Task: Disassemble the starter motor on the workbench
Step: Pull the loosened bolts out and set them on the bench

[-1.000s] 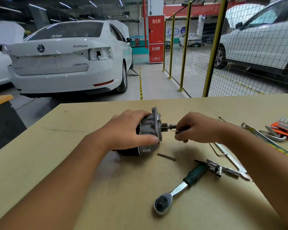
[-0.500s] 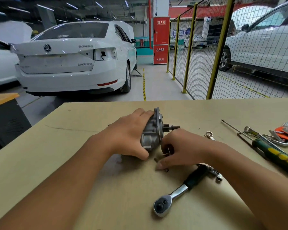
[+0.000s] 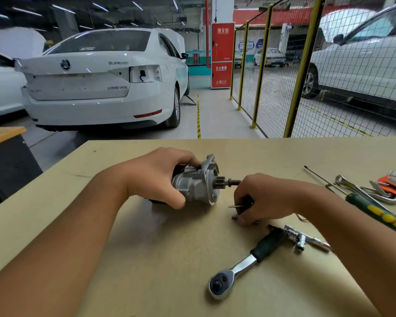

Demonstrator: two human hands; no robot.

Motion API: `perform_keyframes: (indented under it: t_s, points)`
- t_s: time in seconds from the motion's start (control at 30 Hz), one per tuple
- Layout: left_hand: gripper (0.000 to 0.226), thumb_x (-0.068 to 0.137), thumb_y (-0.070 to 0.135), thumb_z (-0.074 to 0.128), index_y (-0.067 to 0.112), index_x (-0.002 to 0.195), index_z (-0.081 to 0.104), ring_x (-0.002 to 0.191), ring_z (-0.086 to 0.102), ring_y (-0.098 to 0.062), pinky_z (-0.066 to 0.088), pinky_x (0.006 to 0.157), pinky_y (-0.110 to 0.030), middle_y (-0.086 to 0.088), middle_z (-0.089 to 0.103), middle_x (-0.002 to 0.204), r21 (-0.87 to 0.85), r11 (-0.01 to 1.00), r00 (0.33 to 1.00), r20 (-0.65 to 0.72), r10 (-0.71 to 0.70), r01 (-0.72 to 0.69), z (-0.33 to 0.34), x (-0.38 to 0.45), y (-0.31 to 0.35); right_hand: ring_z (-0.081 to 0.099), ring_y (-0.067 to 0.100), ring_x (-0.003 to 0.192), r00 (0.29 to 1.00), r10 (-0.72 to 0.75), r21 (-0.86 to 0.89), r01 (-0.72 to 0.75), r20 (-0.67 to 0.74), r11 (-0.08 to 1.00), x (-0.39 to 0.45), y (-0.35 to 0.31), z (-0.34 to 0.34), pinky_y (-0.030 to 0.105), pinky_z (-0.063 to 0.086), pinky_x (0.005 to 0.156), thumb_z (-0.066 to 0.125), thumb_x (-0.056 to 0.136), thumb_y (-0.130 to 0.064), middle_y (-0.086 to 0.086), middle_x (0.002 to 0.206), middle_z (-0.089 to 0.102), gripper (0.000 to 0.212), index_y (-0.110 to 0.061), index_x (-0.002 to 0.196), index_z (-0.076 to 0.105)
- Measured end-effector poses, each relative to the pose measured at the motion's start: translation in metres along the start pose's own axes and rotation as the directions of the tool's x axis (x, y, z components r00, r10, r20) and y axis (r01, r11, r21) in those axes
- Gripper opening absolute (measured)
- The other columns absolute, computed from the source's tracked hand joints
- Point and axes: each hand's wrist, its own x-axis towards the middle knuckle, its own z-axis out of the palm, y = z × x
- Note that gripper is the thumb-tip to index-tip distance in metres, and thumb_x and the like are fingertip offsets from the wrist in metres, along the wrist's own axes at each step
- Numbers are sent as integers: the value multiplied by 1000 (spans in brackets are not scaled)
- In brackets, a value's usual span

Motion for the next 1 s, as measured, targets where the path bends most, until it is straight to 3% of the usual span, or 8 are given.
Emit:
perform_keyframes:
  t_s: [0.2,0.3,0.4,0.47,0.6,0.73,0.87,1.0]
  points:
    - [66,56,14,75,35,119,71,72,69,-5,49,47,-17,9,75,100,-93,995,995,93,-32,41,-16,-5,0,56,7,67,999,45,-12,-45,4,999,-2,5,-2,25,43,59,78,81,-41,-8,76,64,19,-24,81,69]
    - [67,55,18,73,38,119,72,83,74,-14,54,56,-22,7,77,103,-114,991,989,135,-51,67,-23,-9,0,59,10,75,998,57,0,-57,-5,998,0,6,-1,30,49,67,76,85,-38,-8,82,65,14,-25,86,70]
    - [64,52,24,71,37,115,74,85,72,-29,54,61,-37,-1,78,100,-98,992,989,134,-67,81,-25,-12,2,60,12,79,995,94,-21,-94,-26,995,3,8,-1,34,53,73,73,88,-37,-7,88,65,12,-26,89,69]
    - [61,54,22,69,36,113,75,75,70,-22,51,58,-32,-1,78,96,-87,992,990,118,-76,87,-25,-12,4,58,12,78,991,123,-32,-125,-55,992,4,11,0,32,52,71,72,88,-39,-7,88,63,14,-27,87,67]
    - [54,53,32,68,36,107,67,69,64,-5,50,52,-21,13,69,90,85,993,996,41,-80,76,-19,-13,16,55,9,76,985,133,3,-134,-108,991,7,13,4,27,42,60,73,84,-45,-8,84,60,23,-29,75,59]
    - [59,50,45,66,41,107,53,83,63,-11,58,66,-39,13,63,99,350,931,994,-13,-108,106,-10,-10,25,54,5,75,988,112,7,-112,-105,994,8,12,5,23,37,59,75,84,-44,-10,83,60,23,-32,73,58]
    - [81,48,46,68,42,126,49,99,60,-10,57,82,-41,17,59,113,389,918,997,-31,-72,79,-5,-7,20,56,4,78,984,142,45,-138,-109,989,7,15,4,23,39,60,76,81,-50,-13,85,62,21,-34,79,62]
    - [88,48,47,69,37,134,55,107,56,-8,55,87,-38,20,53,123,436,900,999,-44,13,8,4,-8,14,59,6,79,980,155,66,-148,-125,987,6,18,2,23,43,63,73,84,-48,-9,85,65,18,-33,80,65]
